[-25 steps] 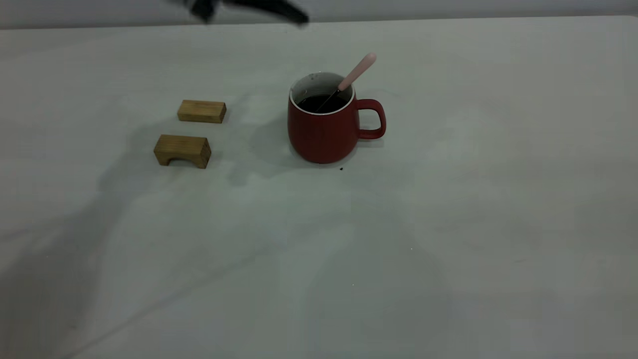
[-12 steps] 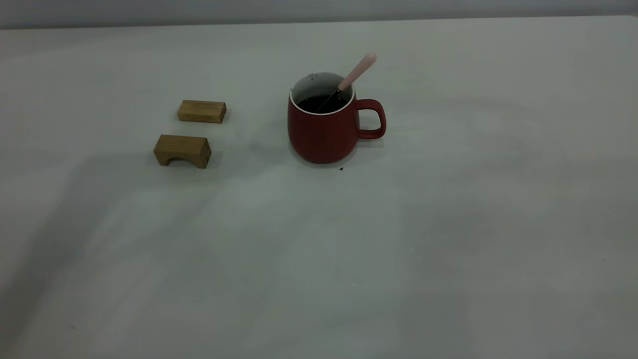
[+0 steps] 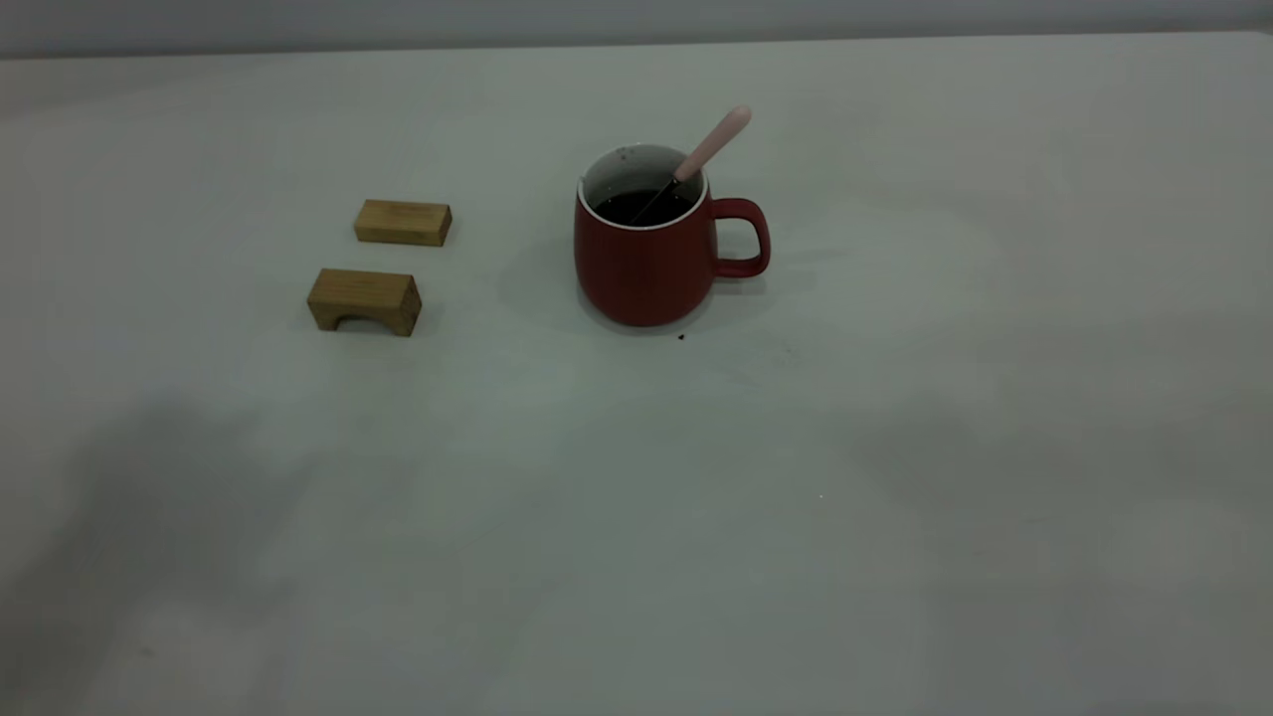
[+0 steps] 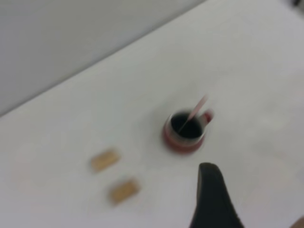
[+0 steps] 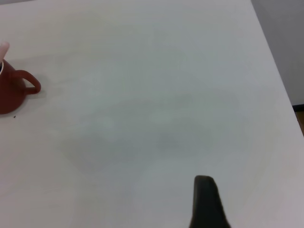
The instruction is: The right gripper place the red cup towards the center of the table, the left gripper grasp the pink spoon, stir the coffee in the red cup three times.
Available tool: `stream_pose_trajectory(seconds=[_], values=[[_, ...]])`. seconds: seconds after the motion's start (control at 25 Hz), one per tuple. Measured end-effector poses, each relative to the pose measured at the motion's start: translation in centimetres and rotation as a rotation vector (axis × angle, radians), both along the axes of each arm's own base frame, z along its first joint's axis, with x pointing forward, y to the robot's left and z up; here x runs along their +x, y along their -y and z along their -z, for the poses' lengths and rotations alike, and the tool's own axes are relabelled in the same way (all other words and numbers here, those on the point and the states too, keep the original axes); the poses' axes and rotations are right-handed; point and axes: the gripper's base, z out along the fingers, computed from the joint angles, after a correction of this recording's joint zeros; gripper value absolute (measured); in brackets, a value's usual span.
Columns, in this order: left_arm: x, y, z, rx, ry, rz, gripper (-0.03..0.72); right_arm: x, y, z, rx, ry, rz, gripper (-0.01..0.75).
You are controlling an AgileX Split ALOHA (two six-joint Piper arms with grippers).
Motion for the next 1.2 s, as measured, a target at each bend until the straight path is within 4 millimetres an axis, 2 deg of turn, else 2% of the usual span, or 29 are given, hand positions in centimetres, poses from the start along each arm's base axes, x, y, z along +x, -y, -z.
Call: stream_pose_trajectory(seconds=[0.24,0.44,0.6,0.76,0.92,1.08,1.2], values=[[-7.5,-3.5,2.6,0.012,-0.009,-0.228,0.531,0.0,0.0,0.0,-0.001,0.0,-0.001,0.541],[-13.2,-6.2,6.9,0.003,0.018,-0.414,0.531,0.0,0.0,0.0,-0.001,0.0,-0.001,0.541],[-16.5,-7.3,10.8,0.015,0.048,-0.52,0.531,0.0,0.0,0.0,-0.001,0.0,-0.001,0.541],[-18.8,-7.6,14.3,0.012,0.08,-0.581,0.531,0.0,0.0,0.0,-0.001,0.0,-0.001,0.541],[-20.3,-7.6,16.9,0.006,0.098,-0.597,0.531,0.0,0.0,0.0,-0.001,0.0,-0.001,0.541],[-21.2,-7.6,18.9,0.006,0.073,-0.603,0.531,0.0,0.0,0.0,-0.001,0.0,-0.001,0.541],[-21.4,-7.6,19.2,-0.004,0.074,-0.611,0.531,0.0,0.0,0.0,-0.001,0.0,-0.001,0.541]])
